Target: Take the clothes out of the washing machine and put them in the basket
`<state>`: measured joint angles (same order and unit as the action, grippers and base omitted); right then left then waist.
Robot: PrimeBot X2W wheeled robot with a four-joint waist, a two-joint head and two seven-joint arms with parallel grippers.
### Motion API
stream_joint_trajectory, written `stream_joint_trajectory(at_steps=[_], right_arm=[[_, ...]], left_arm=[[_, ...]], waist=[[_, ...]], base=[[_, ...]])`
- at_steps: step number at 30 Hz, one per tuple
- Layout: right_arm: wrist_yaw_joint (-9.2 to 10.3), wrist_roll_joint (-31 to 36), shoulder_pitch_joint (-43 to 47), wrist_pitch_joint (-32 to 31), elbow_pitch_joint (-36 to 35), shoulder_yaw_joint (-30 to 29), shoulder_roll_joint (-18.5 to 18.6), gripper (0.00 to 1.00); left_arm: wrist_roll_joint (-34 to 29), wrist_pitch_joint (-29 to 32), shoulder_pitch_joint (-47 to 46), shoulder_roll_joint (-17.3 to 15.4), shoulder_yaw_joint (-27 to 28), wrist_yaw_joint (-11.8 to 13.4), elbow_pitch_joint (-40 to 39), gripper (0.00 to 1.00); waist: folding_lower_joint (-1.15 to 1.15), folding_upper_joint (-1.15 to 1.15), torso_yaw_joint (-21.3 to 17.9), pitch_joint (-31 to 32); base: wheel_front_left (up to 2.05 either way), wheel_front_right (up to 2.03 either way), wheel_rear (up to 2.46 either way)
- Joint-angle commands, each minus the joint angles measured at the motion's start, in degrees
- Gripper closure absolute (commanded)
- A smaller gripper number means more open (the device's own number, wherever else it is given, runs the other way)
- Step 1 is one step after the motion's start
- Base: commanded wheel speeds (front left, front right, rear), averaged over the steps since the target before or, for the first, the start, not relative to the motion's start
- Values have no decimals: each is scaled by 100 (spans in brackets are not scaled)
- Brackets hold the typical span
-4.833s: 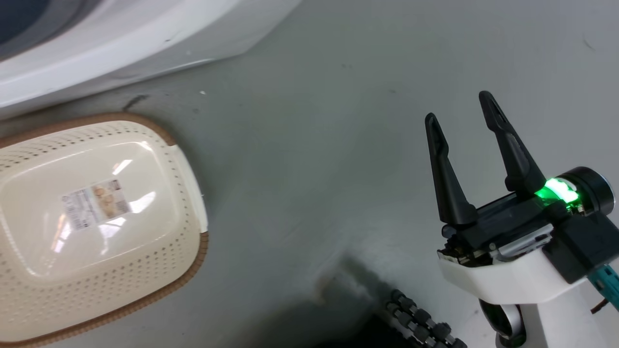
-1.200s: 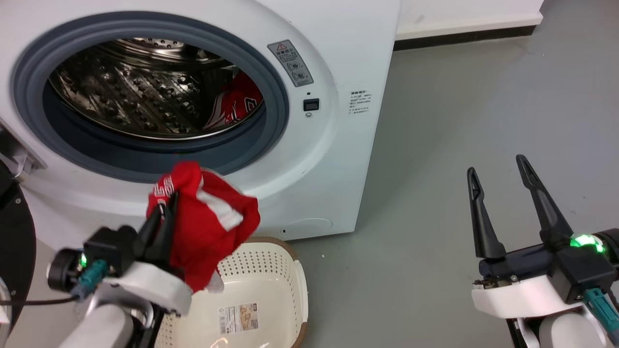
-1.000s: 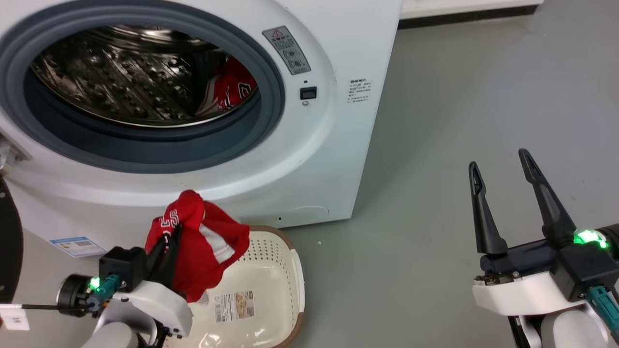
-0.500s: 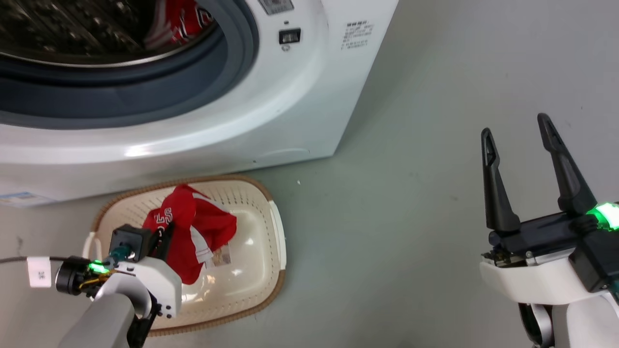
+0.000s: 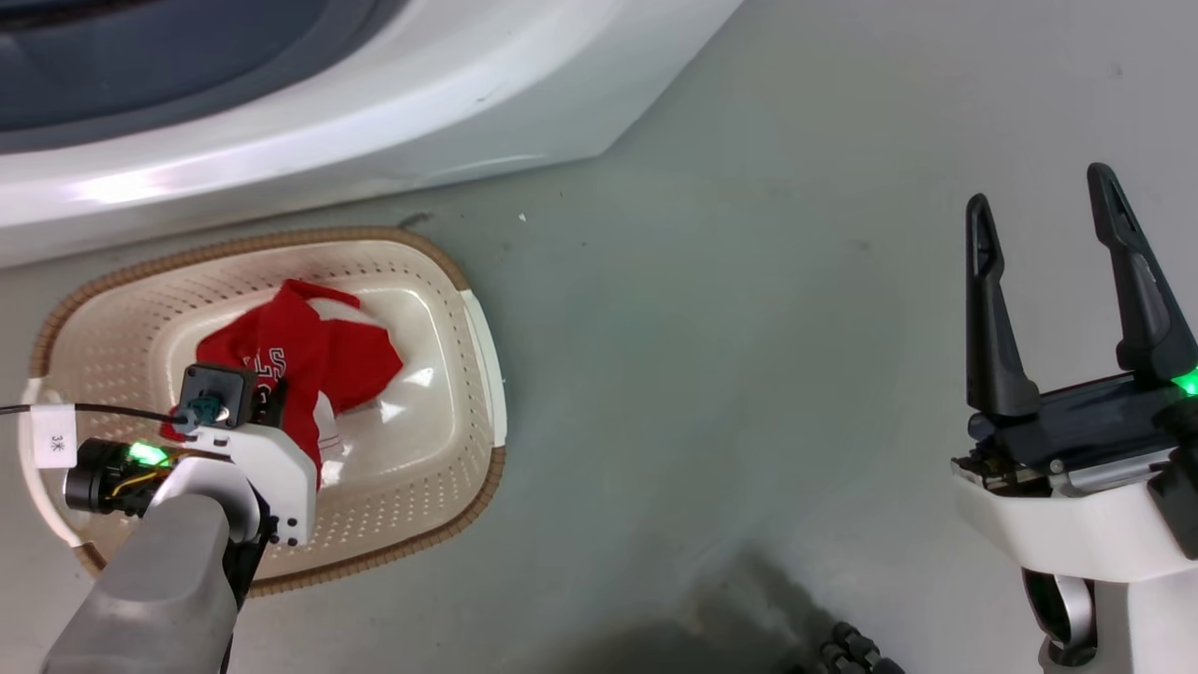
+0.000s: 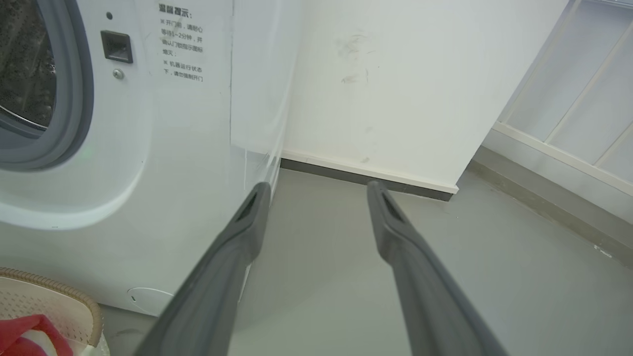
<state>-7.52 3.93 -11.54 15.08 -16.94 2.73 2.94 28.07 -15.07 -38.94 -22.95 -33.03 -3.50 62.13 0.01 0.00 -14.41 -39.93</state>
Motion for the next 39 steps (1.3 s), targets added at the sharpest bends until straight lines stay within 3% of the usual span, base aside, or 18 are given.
stream_joint_trajectory(at_steps=[1, 11, 12, 13, 14, 18, 25, 39], right_arm=[[6, -7, -57, 13, -50, -12, -12, 0], [6, -33, -12, 13, -45, 25, -12, 0], [6, -16, -1, 14, -29, 43, -12, 0], [6, -4, 4, 13, -11, 59, -12, 0], [6, 10, 6, 14, 11, 71, -11, 0], [6, 52, -53, 14, 150, 110, -11, 0], [6, 111, -33, 13, 407, 100, -11, 0], [6, 204, 247, 13, 818, 86, -10, 0]], left_arm=[[12, -15, -106, 25, 29, 2, 44, 100], [-161, -15, -154, 116, 130, 6, 247, 100], [-167, -15, -155, 128, 140, 12, 257, 82], [-163, -15, -153, 138, 166, 30, 257, 30], [-152, -15, -142, 153, 201, 41, 250, 0], [-264, -15, 35, 163, 270, 147, 148, 0], [-282, -15, 514, 218, 534, 73, -289, 0], [-591, -15, 1822, 419, 1675, 57, -2268, 0]], waist=[[-1, 0, -40, -135], [-1, 0, -17, -206], [-1, 0, -2, -180], [-1, 0, 9, -147], [-1, 0, 20, -108], [-1, 0, 48, 137], [-1, 0, 151, 892], [-1, 0, 463, 2121]], base=[[0, 0, 0], [0, 0, 0], [0, 0, 0], [0, 0, 0], [0, 0, 0], [0, 0, 0], [0, 0, 0], [0, 0, 0]])
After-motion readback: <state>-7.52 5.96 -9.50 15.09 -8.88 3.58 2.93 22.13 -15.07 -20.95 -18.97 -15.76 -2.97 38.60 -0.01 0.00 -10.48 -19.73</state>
